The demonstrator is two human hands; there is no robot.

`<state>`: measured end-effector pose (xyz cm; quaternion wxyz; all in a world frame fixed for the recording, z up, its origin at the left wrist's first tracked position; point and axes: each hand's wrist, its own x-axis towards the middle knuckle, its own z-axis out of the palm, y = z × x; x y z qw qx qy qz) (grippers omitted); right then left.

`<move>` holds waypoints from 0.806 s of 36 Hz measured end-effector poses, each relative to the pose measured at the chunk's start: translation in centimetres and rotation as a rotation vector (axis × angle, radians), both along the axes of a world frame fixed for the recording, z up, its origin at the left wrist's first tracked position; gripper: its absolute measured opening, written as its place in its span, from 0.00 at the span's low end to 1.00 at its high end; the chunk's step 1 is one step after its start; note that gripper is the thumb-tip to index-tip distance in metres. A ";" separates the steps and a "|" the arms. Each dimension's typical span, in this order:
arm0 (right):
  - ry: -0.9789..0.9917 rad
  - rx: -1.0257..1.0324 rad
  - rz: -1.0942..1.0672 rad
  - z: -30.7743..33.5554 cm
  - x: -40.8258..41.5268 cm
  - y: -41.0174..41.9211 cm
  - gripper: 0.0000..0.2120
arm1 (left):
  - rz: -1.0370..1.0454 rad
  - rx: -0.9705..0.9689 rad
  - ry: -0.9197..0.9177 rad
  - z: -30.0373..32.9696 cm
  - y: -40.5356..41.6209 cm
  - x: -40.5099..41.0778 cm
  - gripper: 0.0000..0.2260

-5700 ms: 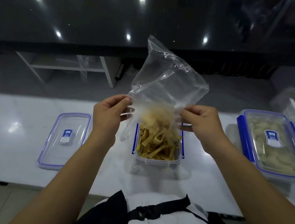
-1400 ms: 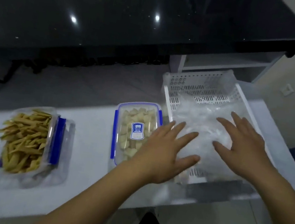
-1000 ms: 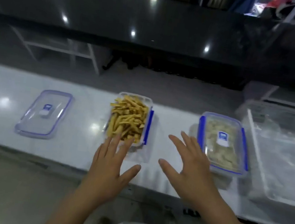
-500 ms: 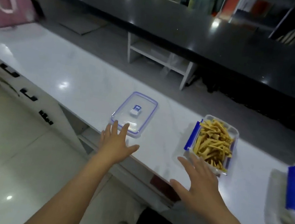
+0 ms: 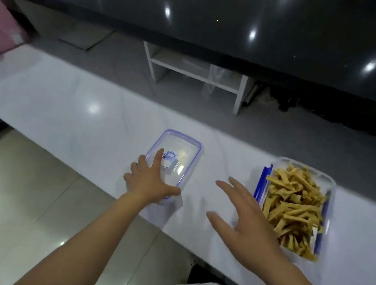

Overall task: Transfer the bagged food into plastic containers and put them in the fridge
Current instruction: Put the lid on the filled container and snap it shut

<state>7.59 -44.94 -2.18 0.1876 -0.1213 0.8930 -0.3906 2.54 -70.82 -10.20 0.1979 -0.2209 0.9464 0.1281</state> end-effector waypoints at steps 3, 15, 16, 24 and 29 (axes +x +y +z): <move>-0.228 -0.359 -0.199 0.1 -2.3 -0.7 0.26 | 0.067 0.196 0.040 1.9 1.1 0.8 0.58; -0.647 -1.040 -0.717 -0.1 -5.0 -0.5 0.20 | -0.172 0.445 0.245 8.5 8.5 3.4 0.55; -0.620 -1.037 -0.748 0.1 -4.9 -0.1 0.20 | -0.191 0.501 0.243 8.8 8.5 3.1 0.55; -0.540 -0.957 -0.757 3.2 -2.3 6.2 0.17 | 0.013 1.399 -0.084 11.9 5.9 -2.0 0.34; -0.258 -0.699 -0.841 4.9 -0.4 5.5 0.16 | -0.148 1.600 -0.232 11.4 7.6 -3.1 0.26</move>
